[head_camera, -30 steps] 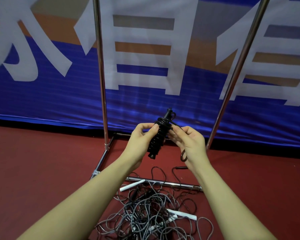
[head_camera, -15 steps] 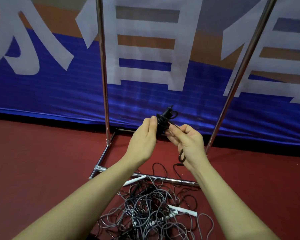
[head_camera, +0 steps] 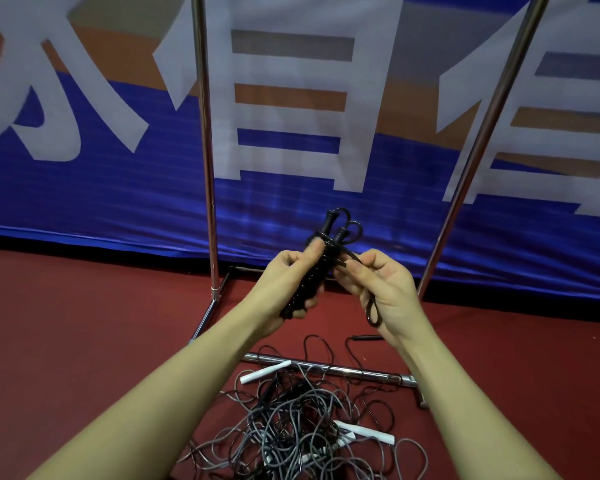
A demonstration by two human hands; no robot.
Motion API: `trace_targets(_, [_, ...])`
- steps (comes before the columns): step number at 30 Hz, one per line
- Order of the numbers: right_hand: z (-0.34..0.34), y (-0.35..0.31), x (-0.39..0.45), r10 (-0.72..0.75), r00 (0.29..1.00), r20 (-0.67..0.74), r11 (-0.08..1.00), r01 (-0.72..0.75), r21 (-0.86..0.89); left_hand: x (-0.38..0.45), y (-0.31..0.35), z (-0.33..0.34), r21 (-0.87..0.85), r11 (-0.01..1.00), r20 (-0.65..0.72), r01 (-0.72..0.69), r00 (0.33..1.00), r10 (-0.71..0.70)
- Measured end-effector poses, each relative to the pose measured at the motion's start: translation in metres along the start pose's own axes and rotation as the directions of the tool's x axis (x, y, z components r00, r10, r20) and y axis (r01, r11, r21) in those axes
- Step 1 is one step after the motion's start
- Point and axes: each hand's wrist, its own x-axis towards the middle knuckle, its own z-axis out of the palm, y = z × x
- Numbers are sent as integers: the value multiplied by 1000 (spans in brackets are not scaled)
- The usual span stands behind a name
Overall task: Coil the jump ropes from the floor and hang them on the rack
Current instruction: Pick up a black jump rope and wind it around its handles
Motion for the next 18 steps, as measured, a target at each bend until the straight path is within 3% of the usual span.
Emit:
trace_targets(4, [0,1,-1,-6,999,-34,1000,7,15,-4,-2,-2,28,998,-9,-60,998,60])
trace_targets(7, [2,-2,-1,-2,998,-68,998,7,64,-5,-3,4,82,984,-96,-158,981,166])
trace_targets(10, [3,-1,0,-1,992,-124,998,9,67,-1,-7,3,306,911,-179,-275,924,339])
trace_targets(13, [5,2,1,1,989,-148,997,11,80,0,-13,1,579,773,-211,-259,868,449])
trace_targets(15, [6,2,1,-4,990,-141,998,12,55,0,-16,3,650,716,-195,-256,854,483])
trace_targets(18, [5,-2,2,-5,995,-96,1000,4,-11,1,-16,4,626,732,-179,-270,864,471])
